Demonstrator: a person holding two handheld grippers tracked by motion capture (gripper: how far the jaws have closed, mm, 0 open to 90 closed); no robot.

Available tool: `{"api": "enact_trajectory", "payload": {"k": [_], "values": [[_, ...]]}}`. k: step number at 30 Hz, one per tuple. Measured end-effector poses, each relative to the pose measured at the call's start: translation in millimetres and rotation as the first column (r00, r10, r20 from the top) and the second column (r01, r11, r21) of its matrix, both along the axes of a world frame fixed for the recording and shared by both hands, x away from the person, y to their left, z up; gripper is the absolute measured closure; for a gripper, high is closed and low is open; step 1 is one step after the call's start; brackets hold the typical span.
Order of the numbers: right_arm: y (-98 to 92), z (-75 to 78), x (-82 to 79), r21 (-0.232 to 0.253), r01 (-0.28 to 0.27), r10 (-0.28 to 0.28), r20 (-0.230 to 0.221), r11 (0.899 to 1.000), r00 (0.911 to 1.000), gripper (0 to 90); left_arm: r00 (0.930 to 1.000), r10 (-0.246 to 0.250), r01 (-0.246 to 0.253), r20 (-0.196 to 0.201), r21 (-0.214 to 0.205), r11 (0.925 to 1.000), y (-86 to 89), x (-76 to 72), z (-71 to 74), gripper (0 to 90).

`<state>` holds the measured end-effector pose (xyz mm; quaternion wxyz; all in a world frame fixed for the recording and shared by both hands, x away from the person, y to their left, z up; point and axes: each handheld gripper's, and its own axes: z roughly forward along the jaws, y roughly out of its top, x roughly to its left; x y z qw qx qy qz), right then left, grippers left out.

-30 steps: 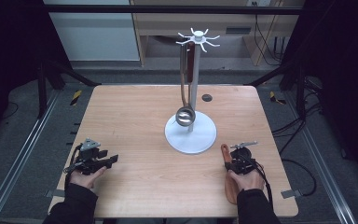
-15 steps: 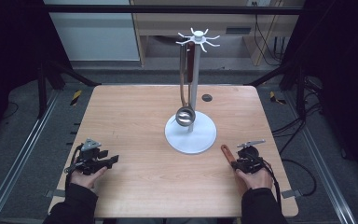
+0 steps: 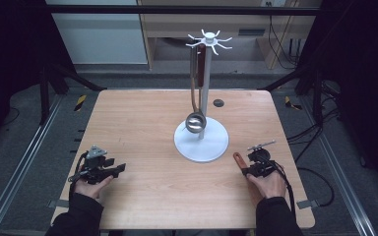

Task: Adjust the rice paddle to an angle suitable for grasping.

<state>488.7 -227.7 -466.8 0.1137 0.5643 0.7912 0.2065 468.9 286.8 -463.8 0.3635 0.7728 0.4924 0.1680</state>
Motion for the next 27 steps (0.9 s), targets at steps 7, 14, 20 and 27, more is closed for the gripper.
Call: {"api": "enact_trajectory", "payload": {"k": [7,14,20,27], "values": [[3.4,-7.0,5.5,-0.02,-0.02,0.019,-0.049,1.0,0.9986,61.2,1.0,0.0,0.0,-0.003,0.001,1.0,-0.2,0.6,-0.6,44.4],[9.7,-5.9,10.3,-0.067,-0.032,0.027,-0.068,0.997,0.9973,62.5,1.0,0.001,-0.001,-0.004,0.002,1.0,-0.1,0.5,-0.8,44.4],[14.1,-4.0,10.7,-0.093,-0.043,0.033,-0.106,0.995,0.9938,65.0,1.0,0.001,-0.001,-0.004,0.003,1.0,0.0,0.5,-0.6,44.4],[15.7,-3.4,11.1,-0.098,-0.024,0.013,-0.113,0.995,0.9935,65.6,1.0,-0.003,0.003,-0.003,0.006,1.0,-0.4,0.6,-0.6,44.4]]}}
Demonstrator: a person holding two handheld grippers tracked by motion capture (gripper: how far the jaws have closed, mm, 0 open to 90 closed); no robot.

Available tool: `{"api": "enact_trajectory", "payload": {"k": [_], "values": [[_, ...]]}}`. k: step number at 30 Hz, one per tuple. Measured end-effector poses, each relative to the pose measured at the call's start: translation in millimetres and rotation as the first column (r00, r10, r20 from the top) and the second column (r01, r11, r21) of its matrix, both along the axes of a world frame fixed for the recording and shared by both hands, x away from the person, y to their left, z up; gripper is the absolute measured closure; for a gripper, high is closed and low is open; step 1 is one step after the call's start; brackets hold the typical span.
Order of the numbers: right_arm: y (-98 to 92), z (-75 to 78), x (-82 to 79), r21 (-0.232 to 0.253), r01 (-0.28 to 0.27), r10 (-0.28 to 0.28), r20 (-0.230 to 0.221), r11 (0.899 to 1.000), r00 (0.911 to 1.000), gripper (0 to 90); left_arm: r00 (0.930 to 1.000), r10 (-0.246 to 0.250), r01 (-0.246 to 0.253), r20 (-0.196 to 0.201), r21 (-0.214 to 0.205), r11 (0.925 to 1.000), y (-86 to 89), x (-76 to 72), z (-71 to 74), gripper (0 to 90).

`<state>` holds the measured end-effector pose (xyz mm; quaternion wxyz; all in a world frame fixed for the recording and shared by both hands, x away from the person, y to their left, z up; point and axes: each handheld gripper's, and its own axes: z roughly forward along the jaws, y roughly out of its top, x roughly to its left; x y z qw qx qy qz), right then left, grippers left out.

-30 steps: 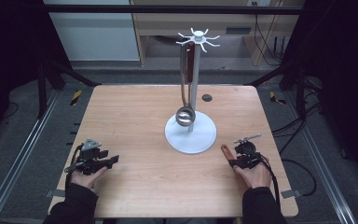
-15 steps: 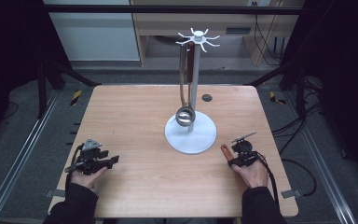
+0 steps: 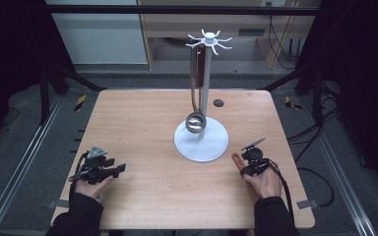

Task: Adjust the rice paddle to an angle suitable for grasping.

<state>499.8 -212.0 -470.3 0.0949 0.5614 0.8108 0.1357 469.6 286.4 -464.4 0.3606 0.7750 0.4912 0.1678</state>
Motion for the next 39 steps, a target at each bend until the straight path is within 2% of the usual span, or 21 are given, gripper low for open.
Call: {"api": "enact_trajectory", "payload": {"k": [4,6,10,13,17,21,25,30,39], "values": [[0.7,0.2,0.1,-0.003,0.009,-0.009,-0.003,1.0,1.0,65.7,1.0,0.002,-0.002,0.0,-0.005,1.0,0.2,0.1,0.0,44.4],[0.0,0.3,0.2,-0.009,0.011,-0.011,0.009,1.0,0.9999,65.7,1.0,0.002,-0.002,-0.001,-0.006,1.0,0.3,0.2,0.0,44.4],[-2.3,8.5,-2.2,0.011,0.02,-0.02,0.063,1.0,0.9978,65.8,1.0,0.004,-0.004,-0.001,-0.008,1.0,0.7,0.3,0.1,44.4],[-4.4,17.6,-5.2,0.032,0.023,-0.027,0.114,0.999,0.9931,65.8,1.0,0.002,-0.002,-0.001,-0.005,1.0,0.9,0.1,0.5,44.4],[-5.5,26.1,-8.9,0.069,0.025,-0.035,0.152,0.997,0.9878,65.8,1.0,0.003,-0.003,-0.002,-0.007,1.0,0.9,0.3,0.3,44.4],[-7.6,34.0,-12.4,0.093,0.009,-0.028,0.206,0.996,0.9782,65.8,1.0,0.003,-0.003,-0.002,-0.007,1.0,1.1,0.1,0.7,44.4],[-10.6,42.7,-16.7,0.142,0.0,-0.035,0.243,0.99,0.9695,65.8,1.0,0.003,-0.003,-0.001,-0.007,1.0,1.1,0.1,0.7,44.4],[-14.8,55.9,-22.5,0.169,-0.007,-0.045,0.302,0.986,0.9522,65.9,1.0,0.006,-0.006,0.003,-0.009,0.9999,1.2,0.1,0.8,44.4],[-17.3,68.0,-29.2,0.207,-0.03,-0.046,0.35,0.978,0.9357,65.9,1.0,0.003,-0.003,0.002,-0.007,1.0,1.2,-0.1,1.2,44.4]]}}
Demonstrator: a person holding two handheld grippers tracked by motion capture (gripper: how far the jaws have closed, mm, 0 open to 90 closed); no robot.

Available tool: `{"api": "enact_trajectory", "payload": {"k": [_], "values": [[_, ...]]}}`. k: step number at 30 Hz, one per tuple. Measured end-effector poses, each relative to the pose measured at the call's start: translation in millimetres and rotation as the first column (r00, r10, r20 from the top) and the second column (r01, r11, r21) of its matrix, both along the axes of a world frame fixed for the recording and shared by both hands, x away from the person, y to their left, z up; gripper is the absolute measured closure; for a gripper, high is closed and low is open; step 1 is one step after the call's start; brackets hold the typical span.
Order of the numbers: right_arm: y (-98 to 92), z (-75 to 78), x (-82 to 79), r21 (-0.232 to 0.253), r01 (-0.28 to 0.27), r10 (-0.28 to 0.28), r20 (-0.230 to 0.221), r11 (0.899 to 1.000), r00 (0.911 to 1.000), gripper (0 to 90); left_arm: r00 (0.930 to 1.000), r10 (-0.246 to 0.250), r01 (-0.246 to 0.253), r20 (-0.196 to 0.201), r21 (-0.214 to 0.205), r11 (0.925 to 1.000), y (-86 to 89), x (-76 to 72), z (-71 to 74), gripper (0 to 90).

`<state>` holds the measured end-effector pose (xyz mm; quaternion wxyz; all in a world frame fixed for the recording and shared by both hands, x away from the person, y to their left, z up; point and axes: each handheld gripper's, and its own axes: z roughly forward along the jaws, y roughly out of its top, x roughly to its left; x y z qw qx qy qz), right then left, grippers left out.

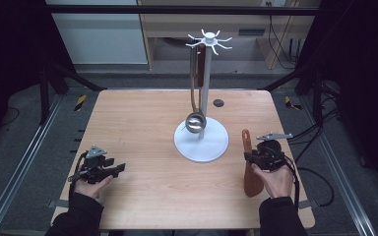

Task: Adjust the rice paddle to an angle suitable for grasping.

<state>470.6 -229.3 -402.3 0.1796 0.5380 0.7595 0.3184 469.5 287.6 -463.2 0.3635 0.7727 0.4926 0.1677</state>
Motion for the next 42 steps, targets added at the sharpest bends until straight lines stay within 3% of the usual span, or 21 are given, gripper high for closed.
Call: {"api": "enact_trajectory", "payload": {"k": [11,19,24,29,42], "values": [[-0.8,4.9,-2.8,0.018,0.0,-0.001,0.048,1.0,0.9988,65.9,1.0,0.0,0.0,0.0,0.0,1.0,-0.1,-0.2,0.2,44.4],[-3.7,18.0,-9.0,0.042,-0.007,0.002,0.129,0.999,0.9916,65.9,1.0,0.001,-0.001,0.0,-0.001,1.0,-0.1,-0.1,0.1,44.4],[-4.0,29.5,-14.4,0.084,-0.035,0.017,0.205,0.996,0.9786,65.9,1.0,0.002,-0.002,-0.002,-0.001,1.0,-0.4,0.3,-0.2,44.4],[-3.0,40.5,-19.7,0.117,-0.087,0.051,0.283,0.989,0.9578,65.9,1.0,0.003,-0.003,0.0,-0.004,1.0,-1.2,0.6,-0.1,44.4],[15.8,74.7,-27.6,0.176,-0.192,0.108,0.402,0.966,0.9094,65.9,1.0,0.002,-0.002,-0.004,-0.005,1.0,-0.4,1.4,-1.2,44.4]]}}
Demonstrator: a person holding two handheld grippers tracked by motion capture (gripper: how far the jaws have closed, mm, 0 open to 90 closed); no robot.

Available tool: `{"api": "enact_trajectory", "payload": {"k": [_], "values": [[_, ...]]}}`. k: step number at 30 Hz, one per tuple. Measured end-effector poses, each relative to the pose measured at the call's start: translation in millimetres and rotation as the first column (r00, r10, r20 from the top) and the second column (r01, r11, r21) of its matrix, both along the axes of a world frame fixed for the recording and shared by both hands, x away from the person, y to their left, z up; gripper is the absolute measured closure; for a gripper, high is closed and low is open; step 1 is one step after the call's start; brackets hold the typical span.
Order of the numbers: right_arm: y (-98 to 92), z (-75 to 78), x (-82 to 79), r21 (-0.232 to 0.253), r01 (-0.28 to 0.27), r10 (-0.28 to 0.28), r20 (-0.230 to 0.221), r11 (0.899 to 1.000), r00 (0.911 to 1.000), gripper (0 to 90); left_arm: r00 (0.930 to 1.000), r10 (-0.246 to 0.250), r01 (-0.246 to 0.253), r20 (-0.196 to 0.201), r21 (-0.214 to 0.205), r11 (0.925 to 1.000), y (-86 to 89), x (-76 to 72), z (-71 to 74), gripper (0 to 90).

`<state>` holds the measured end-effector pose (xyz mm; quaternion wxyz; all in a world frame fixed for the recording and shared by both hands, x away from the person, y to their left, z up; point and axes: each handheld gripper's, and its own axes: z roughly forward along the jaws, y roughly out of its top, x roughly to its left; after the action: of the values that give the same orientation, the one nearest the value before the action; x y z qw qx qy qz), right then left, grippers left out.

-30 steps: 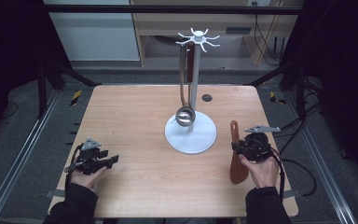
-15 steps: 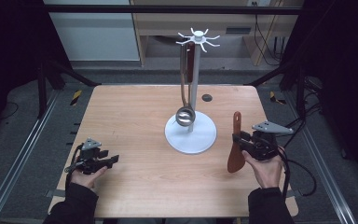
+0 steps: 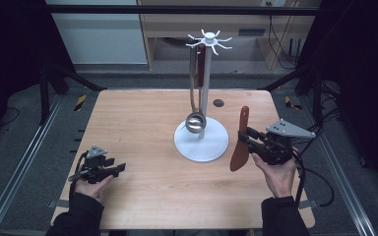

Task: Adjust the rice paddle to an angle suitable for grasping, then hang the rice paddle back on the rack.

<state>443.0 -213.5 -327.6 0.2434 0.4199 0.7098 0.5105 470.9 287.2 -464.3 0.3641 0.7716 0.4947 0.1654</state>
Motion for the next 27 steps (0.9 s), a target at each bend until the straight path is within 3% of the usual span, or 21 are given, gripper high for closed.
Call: {"api": "enact_trajectory", "payload": {"k": [7,16,27], "values": [[10.2,19.6,4.7,0.022,-0.024,0.022,0.067,0.999,0.9975,65.8,1.0,-0.003,0.003,0.001,0.001,1.0,0.6,1.1,-0.7,44.4],[22.7,48.3,10.6,0.056,-0.062,0.053,0.155,0.996,0.9866,65.8,1.0,-0.001,0.001,0.002,0.0,1.0,-0.8,-0.2,-0.4,44.4],[48.7,84.4,33.8,0.016,-0.031,0.027,0.213,0.999,0.9767,65.8,1.0,-0.006,0.006,-0.003,0.001,1.0,0.5,-0.4,-0.8,44.3]]}}
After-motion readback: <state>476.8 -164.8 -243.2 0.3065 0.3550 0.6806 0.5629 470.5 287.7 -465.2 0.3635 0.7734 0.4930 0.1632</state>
